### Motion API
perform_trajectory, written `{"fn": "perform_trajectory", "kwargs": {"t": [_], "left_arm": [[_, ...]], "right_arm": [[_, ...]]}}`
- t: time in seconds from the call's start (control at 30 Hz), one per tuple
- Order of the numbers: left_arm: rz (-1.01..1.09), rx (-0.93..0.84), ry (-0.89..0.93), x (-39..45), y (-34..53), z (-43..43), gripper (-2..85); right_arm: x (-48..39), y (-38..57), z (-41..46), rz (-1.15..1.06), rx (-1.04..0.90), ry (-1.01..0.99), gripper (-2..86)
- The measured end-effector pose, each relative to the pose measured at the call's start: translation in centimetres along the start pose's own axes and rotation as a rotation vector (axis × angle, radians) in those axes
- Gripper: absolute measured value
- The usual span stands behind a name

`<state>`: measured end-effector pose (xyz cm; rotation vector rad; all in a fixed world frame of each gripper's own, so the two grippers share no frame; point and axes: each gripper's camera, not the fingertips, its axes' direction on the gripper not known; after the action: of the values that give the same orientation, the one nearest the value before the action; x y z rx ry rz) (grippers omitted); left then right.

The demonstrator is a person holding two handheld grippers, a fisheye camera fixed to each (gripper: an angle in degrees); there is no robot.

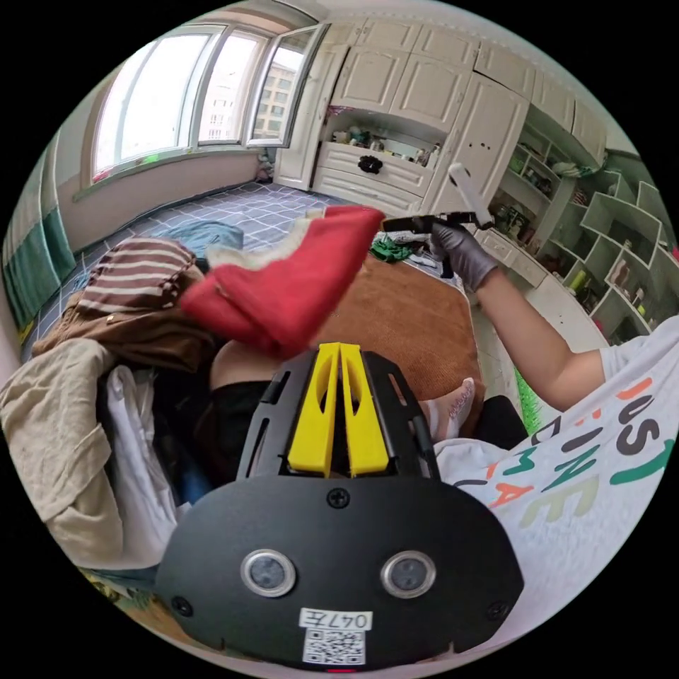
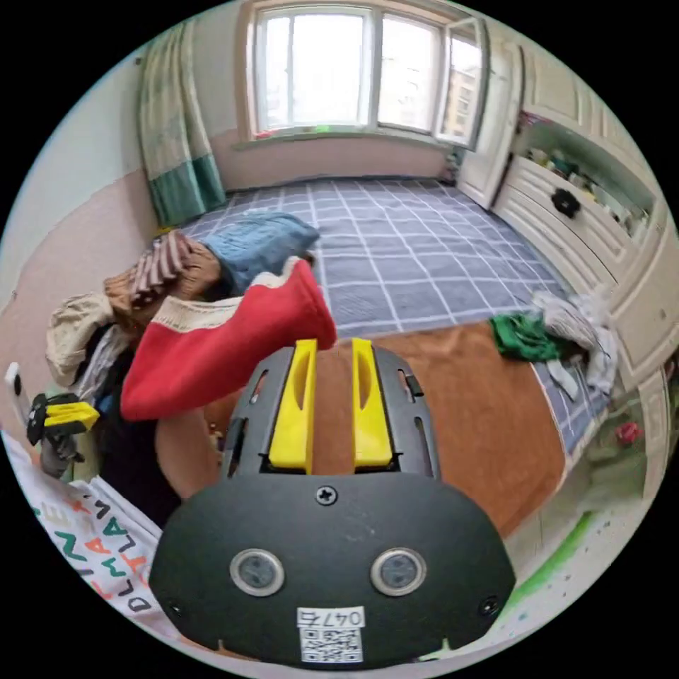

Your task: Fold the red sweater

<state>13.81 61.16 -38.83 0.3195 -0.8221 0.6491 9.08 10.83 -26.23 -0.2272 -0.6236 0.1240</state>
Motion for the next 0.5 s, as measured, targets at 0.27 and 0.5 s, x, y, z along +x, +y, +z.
{"fn": "perform_trajectory", "kwargs": {"t": [0.27,0.5], "left_arm": [[0.136,-0.002,0.091,7.2,-11.9,8.6,-1.0],[0.184,-0.09,0.047,8.7,-25.6,24.1,-1.0]], "right_arm": [[7.6,20.8,2.3,0.37,0.063,-0.332,6.1],[-2.7,29.1,11.7,0.274,-0.068,-0.597,2.2]]}}
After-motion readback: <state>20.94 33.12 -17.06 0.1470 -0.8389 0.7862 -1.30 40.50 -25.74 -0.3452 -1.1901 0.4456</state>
